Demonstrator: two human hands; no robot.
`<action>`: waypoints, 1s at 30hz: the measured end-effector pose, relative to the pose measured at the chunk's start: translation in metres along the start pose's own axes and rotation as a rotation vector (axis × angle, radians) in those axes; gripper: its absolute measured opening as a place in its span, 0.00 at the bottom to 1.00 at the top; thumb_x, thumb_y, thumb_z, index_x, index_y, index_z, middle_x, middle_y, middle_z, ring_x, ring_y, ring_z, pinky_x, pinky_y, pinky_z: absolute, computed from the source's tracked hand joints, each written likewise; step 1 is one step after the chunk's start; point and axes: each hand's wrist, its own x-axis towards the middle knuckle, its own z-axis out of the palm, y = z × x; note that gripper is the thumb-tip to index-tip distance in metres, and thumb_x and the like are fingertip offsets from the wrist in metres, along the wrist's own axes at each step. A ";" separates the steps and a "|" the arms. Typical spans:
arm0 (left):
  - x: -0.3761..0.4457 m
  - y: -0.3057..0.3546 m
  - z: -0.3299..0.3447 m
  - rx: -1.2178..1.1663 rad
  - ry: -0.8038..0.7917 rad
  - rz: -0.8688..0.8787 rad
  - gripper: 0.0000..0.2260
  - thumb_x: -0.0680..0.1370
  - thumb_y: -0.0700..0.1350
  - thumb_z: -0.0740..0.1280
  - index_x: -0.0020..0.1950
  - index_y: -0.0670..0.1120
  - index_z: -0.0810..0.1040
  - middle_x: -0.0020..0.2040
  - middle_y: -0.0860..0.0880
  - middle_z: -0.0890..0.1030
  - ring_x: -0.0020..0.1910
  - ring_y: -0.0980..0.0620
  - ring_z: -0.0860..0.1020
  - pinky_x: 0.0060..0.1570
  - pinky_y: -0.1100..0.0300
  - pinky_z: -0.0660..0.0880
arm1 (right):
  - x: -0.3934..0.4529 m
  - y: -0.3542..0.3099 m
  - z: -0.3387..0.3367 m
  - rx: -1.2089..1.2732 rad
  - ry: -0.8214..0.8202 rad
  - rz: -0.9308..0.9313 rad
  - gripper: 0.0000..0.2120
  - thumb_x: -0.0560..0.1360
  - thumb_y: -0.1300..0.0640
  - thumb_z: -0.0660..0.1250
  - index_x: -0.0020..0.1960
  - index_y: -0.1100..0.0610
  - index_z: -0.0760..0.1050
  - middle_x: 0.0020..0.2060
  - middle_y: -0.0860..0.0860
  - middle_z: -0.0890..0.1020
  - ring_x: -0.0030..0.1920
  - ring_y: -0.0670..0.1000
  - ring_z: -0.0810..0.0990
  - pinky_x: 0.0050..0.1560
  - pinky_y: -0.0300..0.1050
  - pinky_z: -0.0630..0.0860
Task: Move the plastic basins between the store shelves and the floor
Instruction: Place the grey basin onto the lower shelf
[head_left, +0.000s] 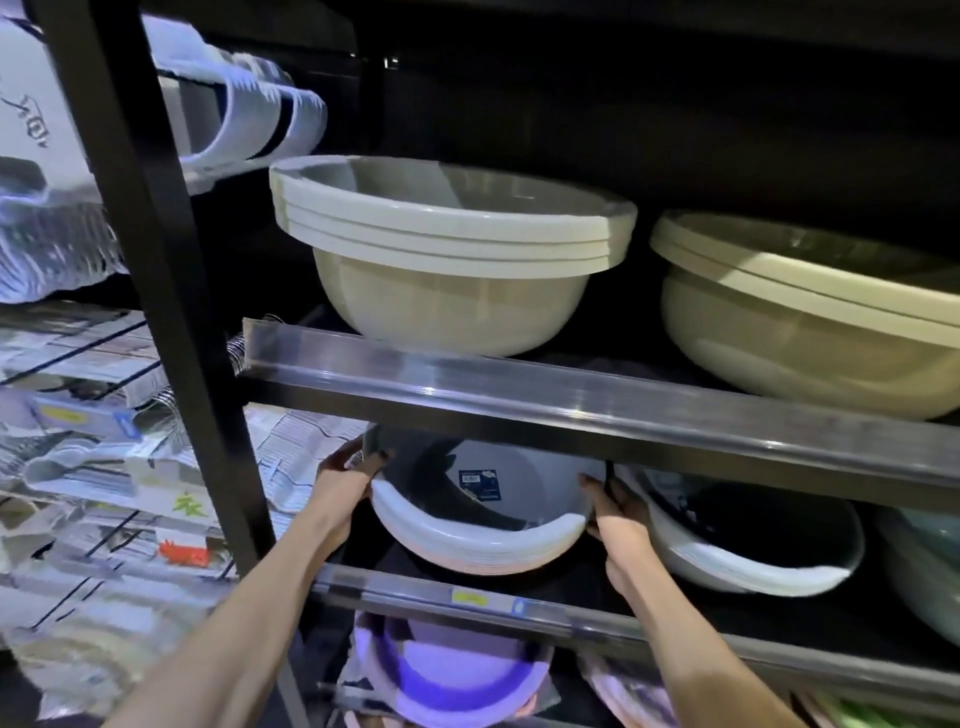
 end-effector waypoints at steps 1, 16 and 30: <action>0.002 -0.001 -0.001 -0.004 0.000 0.000 0.17 0.65 0.45 0.78 0.54 0.52 0.87 0.47 0.40 0.88 0.50 0.37 0.86 0.55 0.45 0.82 | 0.001 0.000 0.001 0.002 0.001 0.009 0.07 0.74 0.57 0.73 0.50 0.48 0.81 0.50 0.52 0.86 0.44 0.51 0.84 0.45 0.50 0.79; -0.078 -0.028 -0.026 0.587 -0.267 0.299 0.37 0.64 0.62 0.81 0.69 0.69 0.68 0.65 0.71 0.75 0.65 0.72 0.71 0.59 0.67 0.70 | -0.067 0.034 -0.035 -0.548 -0.257 -0.125 0.54 0.60 0.33 0.76 0.78 0.50 0.58 0.69 0.44 0.70 0.68 0.44 0.69 0.66 0.44 0.67; -0.076 -0.025 -0.010 0.685 -0.166 0.366 0.28 0.64 0.62 0.80 0.58 0.70 0.69 0.57 0.66 0.79 0.57 0.74 0.74 0.50 0.69 0.70 | -0.067 0.040 -0.002 -0.688 -0.117 -0.254 0.28 0.64 0.37 0.75 0.56 0.49 0.70 0.54 0.46 0.77 0.57 0.47 0.75 0.58 0.51 0.75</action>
